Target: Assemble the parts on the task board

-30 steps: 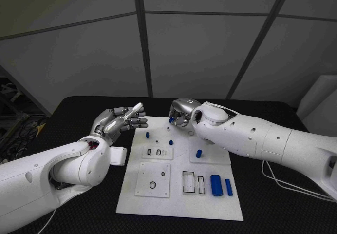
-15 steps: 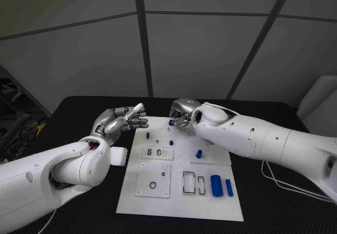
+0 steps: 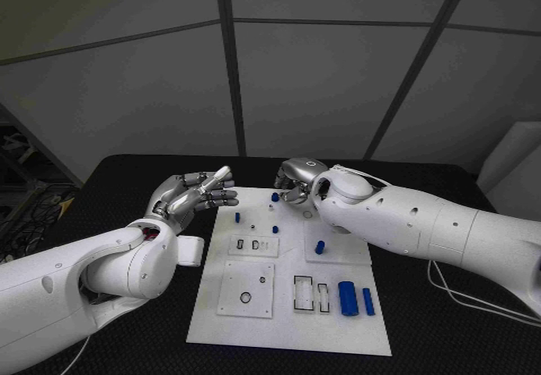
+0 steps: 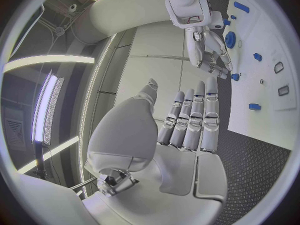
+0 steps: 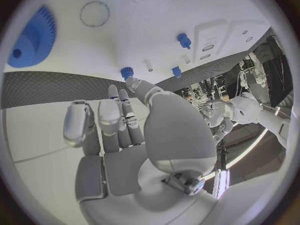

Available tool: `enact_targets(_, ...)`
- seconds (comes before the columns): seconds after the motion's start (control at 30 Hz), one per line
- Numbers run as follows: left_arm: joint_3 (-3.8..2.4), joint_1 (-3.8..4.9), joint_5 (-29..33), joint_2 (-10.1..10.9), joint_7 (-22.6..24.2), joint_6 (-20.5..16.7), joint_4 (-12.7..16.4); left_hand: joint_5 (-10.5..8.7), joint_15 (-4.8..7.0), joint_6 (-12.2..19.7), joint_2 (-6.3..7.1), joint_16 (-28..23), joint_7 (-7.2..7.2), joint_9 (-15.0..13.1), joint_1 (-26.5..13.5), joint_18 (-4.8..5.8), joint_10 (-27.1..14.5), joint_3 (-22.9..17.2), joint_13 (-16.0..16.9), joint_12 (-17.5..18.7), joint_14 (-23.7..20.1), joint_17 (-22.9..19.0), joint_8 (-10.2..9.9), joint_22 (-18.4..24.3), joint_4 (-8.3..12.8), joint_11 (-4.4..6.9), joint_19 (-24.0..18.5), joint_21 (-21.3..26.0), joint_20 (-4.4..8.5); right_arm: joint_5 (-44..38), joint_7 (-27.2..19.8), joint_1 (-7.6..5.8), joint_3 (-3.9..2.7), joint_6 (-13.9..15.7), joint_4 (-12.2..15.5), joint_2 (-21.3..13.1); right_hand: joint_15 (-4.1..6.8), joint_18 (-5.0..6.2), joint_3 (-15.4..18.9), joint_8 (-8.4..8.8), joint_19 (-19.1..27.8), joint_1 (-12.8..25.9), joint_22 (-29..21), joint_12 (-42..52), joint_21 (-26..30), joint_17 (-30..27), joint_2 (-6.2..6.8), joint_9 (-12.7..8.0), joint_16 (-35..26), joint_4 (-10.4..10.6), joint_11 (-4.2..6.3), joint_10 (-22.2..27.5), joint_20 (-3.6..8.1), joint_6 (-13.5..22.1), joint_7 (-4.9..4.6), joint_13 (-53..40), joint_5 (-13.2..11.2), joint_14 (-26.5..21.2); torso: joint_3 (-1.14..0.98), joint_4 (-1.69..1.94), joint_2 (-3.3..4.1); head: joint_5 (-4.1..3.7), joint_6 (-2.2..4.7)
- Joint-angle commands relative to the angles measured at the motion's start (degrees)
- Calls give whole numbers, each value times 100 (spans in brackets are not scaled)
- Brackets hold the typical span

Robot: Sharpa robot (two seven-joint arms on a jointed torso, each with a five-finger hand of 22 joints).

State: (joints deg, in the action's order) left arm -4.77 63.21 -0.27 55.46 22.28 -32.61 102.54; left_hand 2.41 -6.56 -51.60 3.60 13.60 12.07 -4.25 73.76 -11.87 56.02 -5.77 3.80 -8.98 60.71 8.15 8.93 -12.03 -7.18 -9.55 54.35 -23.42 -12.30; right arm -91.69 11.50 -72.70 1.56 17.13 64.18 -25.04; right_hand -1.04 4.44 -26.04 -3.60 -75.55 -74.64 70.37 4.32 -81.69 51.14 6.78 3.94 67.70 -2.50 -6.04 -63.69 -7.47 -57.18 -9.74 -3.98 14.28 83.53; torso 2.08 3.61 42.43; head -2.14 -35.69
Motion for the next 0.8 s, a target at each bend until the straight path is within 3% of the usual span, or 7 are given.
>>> enact_targets(0.03,-5,9,-51,14,20,87,-8,25,-26,-6,-52,-32,44,5,-13,171,-7,12,-5,40,-4,6,-28,-9,17,-18,35,-35,-14,191,-92,-11,-5,535,277,-271,-3,-30,0,-40,-47,7,66,80,-13,74,67,21,59,62,11,-166,0,-15,-14,-29,11,40,-8,-16,-11,14,10)
enact_targets(0.23,-5,8,-51,23,22,99,-44,25,-26,-6,-53,-33,44,6,-13,171,-7,13,-5,42,-4,6,-29,-9,19,-18,35,-35,-14,926,-158,-14,-81,621,911,-943,52,-45,166,-38,-108,102,141,361,-45,167,271,27,149,148,87,-694,41,-19,-18,-163,72,72,-33,-77,-33,9,36)
enact_targets(0.37,-4,6,-51,12,20,104,-64,25,-26,-6,-53,-33,44,6,-13,171,-7,13,-5,42,-4,6,-29,-9,19,-18,35,-35,-14,1568,-158,-16,-169,371,1250,-1406,197,-68,565,-67,-205,132,255,980,-95,384,448,34,309,217,266,-1321,165,94,118,-571,187,125,-57,-112,-52,1,55)
enact_targets(0.47,-3,4,-51,-4,19,110,-83,25,-26,-6,-53,-33,44,6,-13,171,-7,13,-5,42,-4,6,-29,-9,19,-18,35,-35,-14,1806,-127,-17,-196,202,1361,-1636,248,-107,1051,-119,-333,-28,418,1969,-165,830,366,50,615,343,270,-1096,246,275,211,-1492,308,201,-67,-116,-67,-30,51)
enact_targets(0.57,-2,3,-51,-18,18,113,-104,25,-26,-6,-53,-33,44,6,-13,171,-7,13,-5,42,-4,6,-29,-9,19,-18,35,-35,-14,1922,-85,-18,-209,75,1384,-1790,230,-146,1434,-196,-465,-152,606,3310,-248,1343,244,69,948,546,256,-704,221,437,157,-2787,424,264,-72,-126,-87,-44,35)
enact_targets(0.63,-2,2,-51,-27,17,115,-115,25,-26,-6,-53,-33,44,6,-13,171,-7,13,-5,42,-4,6,-29,-9,19,-18,35,-35,-14,1960,-64,-18,-213,21,1363,-1839,208,-169,1666,-264,-532,-232,709,4131,-294,1576,303,83,1096,670,236,-489,183,522,108,-3654,407,281,-76,-133,-94,-56,38)
enact_targets(0.8,-1,-1,-51,-55,14,124,-140,25,-26,-6,-53,-33,44,6,-13,171,-7,13,-5,42,-4,6,-29,-9,19,-18,35,-35,-14,2013,-24,-18,-217,-119,1208,-1834,156,-185,1789,-304,-595,-361,808,4615,-337,1774,210,79,1217,858,223,-433,161,676,69,-4169,427,298,-91,-149,-100,-58,38)
